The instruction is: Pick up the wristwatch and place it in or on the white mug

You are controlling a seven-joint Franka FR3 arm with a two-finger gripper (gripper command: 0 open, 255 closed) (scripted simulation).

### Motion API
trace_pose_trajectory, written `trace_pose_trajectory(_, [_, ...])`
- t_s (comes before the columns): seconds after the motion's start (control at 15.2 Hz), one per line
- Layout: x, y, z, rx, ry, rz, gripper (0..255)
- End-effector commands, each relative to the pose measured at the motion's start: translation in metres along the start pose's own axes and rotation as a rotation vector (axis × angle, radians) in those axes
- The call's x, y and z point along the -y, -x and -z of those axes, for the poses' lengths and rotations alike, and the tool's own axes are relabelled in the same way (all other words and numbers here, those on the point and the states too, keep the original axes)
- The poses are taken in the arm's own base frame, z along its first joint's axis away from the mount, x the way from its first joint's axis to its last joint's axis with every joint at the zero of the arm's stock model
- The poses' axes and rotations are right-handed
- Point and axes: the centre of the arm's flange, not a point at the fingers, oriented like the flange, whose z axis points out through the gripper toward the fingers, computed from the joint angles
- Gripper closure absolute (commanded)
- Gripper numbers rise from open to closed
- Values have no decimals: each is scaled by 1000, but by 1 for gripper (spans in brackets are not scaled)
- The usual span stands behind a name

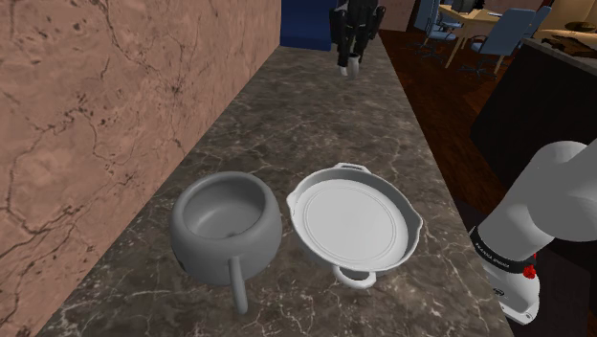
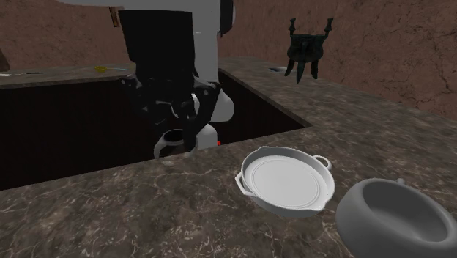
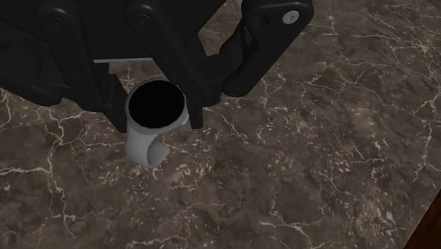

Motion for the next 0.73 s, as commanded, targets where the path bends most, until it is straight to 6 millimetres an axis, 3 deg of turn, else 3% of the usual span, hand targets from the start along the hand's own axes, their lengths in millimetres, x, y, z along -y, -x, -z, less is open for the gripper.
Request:
trace_pose_trajectory(0.0, [25,6,3,0,0,-1,255])
trace_pose_trajectory(0.66, [150,48,10,0,0,-1,255])
